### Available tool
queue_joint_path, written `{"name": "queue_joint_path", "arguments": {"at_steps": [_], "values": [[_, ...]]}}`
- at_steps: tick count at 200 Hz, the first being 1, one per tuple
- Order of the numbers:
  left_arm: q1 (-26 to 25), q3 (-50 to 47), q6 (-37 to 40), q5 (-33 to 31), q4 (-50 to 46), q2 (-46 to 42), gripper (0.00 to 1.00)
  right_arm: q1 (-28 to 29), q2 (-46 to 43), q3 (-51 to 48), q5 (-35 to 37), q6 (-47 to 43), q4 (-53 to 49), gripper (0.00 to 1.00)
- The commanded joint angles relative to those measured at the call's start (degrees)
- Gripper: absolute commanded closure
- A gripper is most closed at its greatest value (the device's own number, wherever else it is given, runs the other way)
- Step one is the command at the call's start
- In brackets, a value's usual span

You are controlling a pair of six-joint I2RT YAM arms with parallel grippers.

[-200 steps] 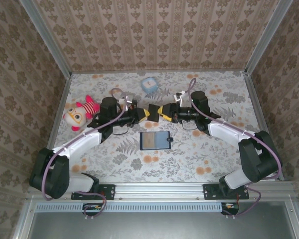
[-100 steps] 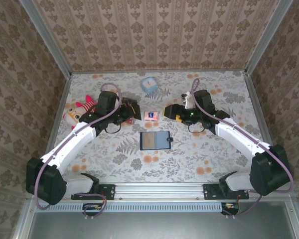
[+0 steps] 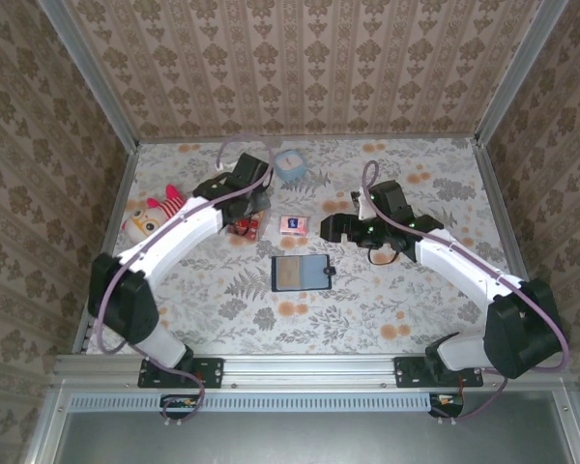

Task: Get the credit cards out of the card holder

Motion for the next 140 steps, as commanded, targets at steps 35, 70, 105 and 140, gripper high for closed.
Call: {"name": "queue_joint_path", "arguments": {"at_steps": [35,70,105,140], "values": [[-1.74,10.95,-10.44,-13.21,-5.23,9.85,1.0,0.8,0.79,1.17,6.21,-4.13,-5.15,0.0],[-2.51,12.72,-17.54,-18.97,-7.45,12.93,1.0,0.82,0.12,0.15,6.66,-4.55,-5.75,0.0],[-2.44,13.59,-22.06,-22.29,-7.67,16.03,1.0,0.84,0.04,-0.52,6.33,-4.08,-5.31,0.0],[-2.33,15.18,-27.09,-22.26,-9.25,19.31,1.0,0.82,0.05,-0.65,5.76,-3.93,-5.34,0.0]]}}
